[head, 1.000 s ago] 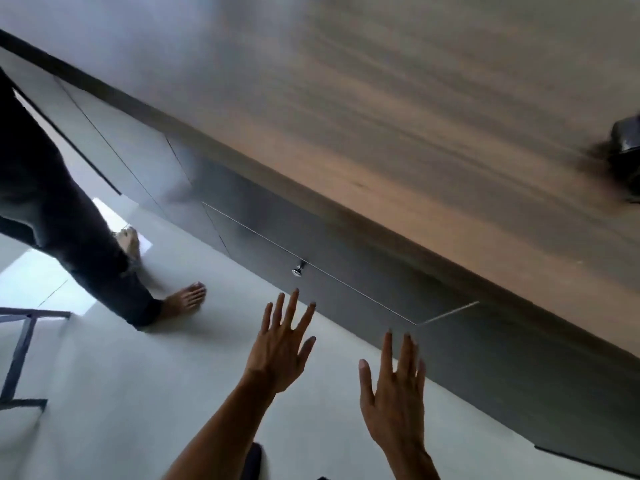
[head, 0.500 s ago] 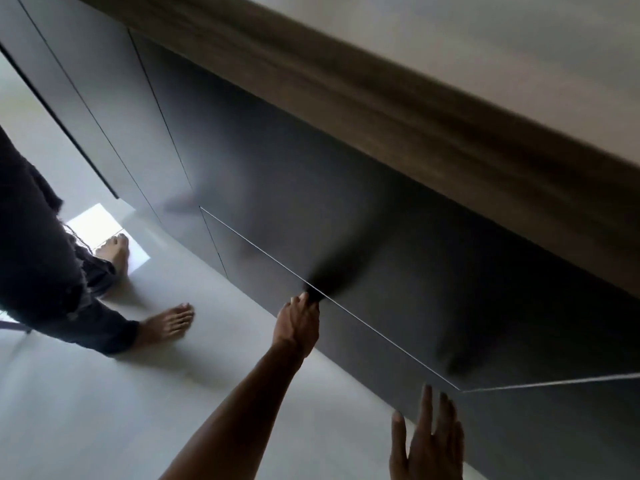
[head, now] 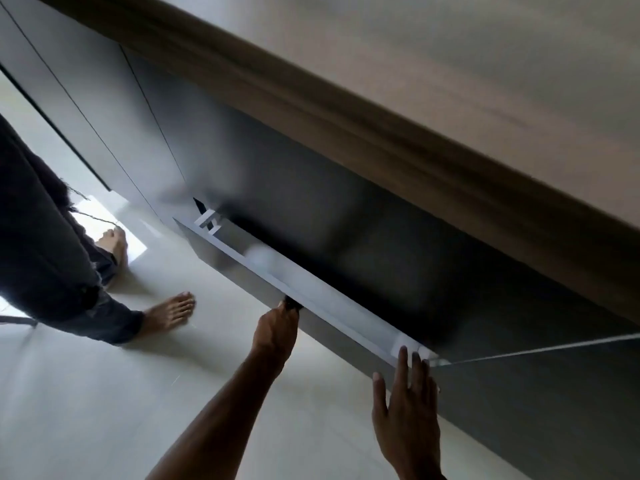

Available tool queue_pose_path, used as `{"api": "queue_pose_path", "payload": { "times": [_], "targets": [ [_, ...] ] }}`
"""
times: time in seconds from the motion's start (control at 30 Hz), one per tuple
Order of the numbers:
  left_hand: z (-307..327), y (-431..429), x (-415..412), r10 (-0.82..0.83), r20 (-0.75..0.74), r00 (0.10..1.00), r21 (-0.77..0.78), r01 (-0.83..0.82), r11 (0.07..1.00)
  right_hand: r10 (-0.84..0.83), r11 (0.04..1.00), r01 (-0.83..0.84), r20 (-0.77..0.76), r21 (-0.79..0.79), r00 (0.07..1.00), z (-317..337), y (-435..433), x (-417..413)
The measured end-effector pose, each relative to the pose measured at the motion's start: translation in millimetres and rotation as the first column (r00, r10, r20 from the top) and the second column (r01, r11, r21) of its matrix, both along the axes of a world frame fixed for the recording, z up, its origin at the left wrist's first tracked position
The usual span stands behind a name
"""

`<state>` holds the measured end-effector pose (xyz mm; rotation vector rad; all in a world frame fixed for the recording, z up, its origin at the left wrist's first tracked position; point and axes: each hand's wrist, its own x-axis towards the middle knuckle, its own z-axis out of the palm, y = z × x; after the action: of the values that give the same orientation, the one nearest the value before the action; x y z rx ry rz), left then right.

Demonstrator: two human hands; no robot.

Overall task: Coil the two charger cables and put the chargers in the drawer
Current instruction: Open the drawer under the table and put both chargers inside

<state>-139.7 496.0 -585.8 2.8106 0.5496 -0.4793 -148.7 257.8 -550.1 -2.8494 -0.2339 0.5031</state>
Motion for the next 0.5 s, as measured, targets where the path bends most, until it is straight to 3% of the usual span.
{"api": "queue_pose_path", "payload": {
  "times": [0.17,0.27,0.33,0.5],
  "targets": [
    [31,-19,-68,0.001,0.048,0.999,0.156,-0.009,0.988,0.035,0.994,-0.038,-0.032,-0.102,0.999,-10,-4,-37],
    [38,-30,-96,0.027,0.178,0.984,0.125,-0.050,0.991,0.050,0.991,-0.055,-0.038,-0.125,0.998,-10,-7,-56],
    [35,-39,-107,-0.052,0.217,0.975,0.082,0.035,0.996,0.060,0.988,-0.069,-0.069,-0.142,0.996,-6,-8,-65],
    [43,-52,-125,-0.248,-0.062,0.967,0.049,0.251,0.967,0.060,0.988,-0.087,-0.201,-0.127,0.978,-2,-15,-85]
  ]
}}
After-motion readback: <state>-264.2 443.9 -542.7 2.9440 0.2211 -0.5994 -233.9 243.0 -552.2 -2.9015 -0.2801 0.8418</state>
